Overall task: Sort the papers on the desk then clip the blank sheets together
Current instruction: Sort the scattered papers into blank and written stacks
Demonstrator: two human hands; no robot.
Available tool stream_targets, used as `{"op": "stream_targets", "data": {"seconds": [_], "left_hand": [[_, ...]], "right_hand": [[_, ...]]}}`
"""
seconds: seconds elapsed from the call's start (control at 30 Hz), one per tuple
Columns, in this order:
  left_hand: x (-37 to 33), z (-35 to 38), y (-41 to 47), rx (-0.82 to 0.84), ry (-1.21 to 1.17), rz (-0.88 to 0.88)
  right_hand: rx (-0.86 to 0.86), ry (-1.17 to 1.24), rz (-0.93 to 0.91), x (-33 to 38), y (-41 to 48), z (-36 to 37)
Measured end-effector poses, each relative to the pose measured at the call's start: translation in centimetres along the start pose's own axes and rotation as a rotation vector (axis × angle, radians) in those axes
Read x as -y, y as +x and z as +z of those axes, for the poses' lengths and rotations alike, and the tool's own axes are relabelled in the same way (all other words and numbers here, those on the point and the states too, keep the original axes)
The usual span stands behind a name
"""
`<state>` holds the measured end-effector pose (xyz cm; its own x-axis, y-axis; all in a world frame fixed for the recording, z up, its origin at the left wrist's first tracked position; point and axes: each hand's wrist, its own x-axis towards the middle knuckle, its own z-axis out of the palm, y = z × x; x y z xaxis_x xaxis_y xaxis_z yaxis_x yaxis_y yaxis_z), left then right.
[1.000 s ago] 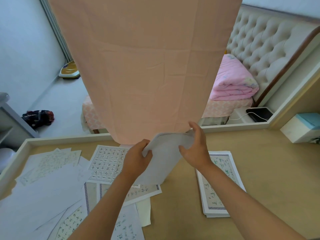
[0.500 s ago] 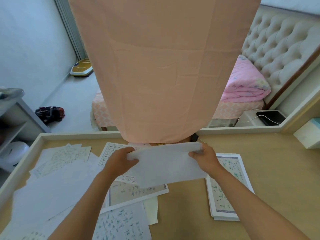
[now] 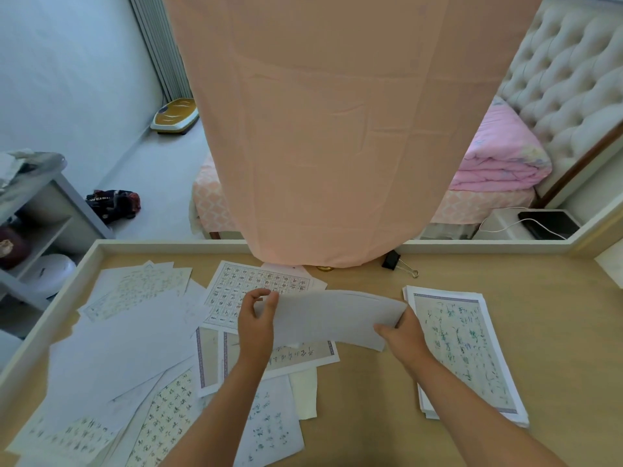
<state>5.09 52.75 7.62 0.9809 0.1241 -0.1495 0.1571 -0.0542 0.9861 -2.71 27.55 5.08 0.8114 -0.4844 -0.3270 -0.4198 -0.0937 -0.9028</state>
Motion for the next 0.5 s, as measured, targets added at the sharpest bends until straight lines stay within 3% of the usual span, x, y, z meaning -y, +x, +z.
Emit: {"op": "stream_targets", "data": {"seconds": [0.27, 0.43, 0.5], "left_hand": [[-0.1, 0.3, 0.6, -0.065, -0.028, -0.012], [-0.4, 0.2, 0.7, -0.042, 0.153, 0.042], [-0.4, -0.5, 1.4, 0.013, 0.340, 0.149]], "right_hand": [[-0.061, 0.024, -0.047, -0.1, -0.2, 0.8], [-0.085, 0.008, -0.032, 0.2, 0.0, 1.0], [-0.065, -0.033, -0.035, 0.1, 0.0, 1.1]]}}
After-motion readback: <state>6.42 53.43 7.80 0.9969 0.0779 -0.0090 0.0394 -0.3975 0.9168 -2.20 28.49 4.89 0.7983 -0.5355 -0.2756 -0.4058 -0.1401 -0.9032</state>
